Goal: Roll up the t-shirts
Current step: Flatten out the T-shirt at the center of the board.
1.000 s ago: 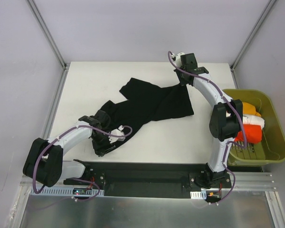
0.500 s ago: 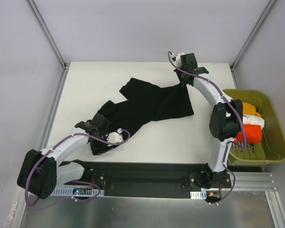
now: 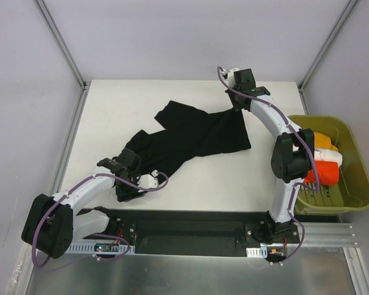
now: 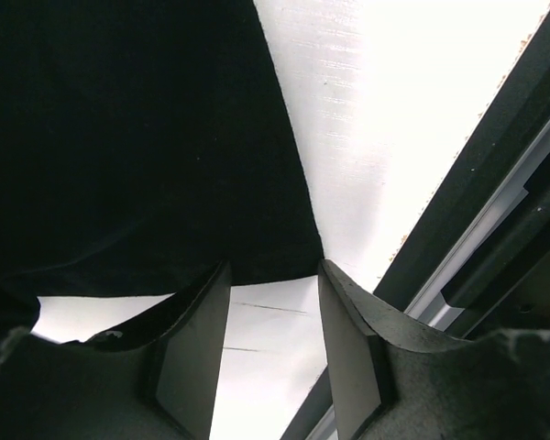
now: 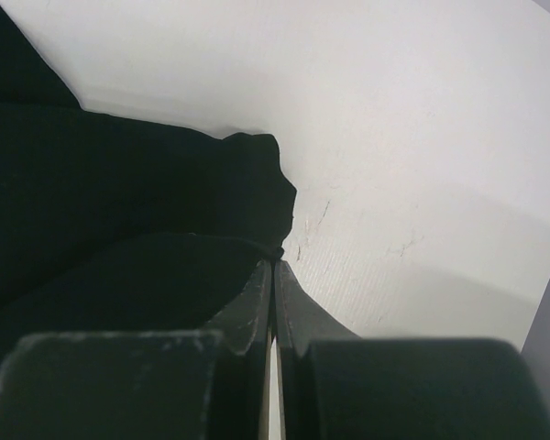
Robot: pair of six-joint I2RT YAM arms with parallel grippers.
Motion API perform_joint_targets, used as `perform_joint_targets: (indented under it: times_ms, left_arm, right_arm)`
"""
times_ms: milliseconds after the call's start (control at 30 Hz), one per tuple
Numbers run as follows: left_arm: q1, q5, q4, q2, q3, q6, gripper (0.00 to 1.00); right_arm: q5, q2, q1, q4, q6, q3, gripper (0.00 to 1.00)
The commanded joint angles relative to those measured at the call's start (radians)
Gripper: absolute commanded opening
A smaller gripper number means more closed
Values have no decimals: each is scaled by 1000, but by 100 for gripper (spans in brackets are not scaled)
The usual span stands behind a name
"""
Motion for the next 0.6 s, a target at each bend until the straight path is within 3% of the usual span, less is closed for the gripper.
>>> perform_joint_targets:
  times_ms: [0,100,133,200,233,367,433,567]
  left_arm:
    - [-19,0,-30,15,-29,28,44]
    - [-22,-9,-18,24,-43,28,35]
    - [-22,-12,-18,32,-37,26,23]
    - [-22,-18,-18,36,-30,16,13]
    - [-22,-22,-18,32,-27,19,0]
    - [-18,-9,-53,-34,32,17,0]
    - [1,-2,-61,-66,136,14,0]
    - [193,89,-67,5,472,-105,0]
  right_arm:
    - [27,-45,-4,22,-8,27,1]
    - [24,-38,-2,22,-4,30,1]
    - [24,-36,-4,22,-4,34,1]
    - [26,-32,-4,22,-4,39,1]
    - [32,-32,-4,22,-5,43,1]
    - [30,-45,-25,-4,11,82,1]
    - [29,-67,-46,-29,16,114,1]
    - [12,-122,-100,-63,15,194,1]
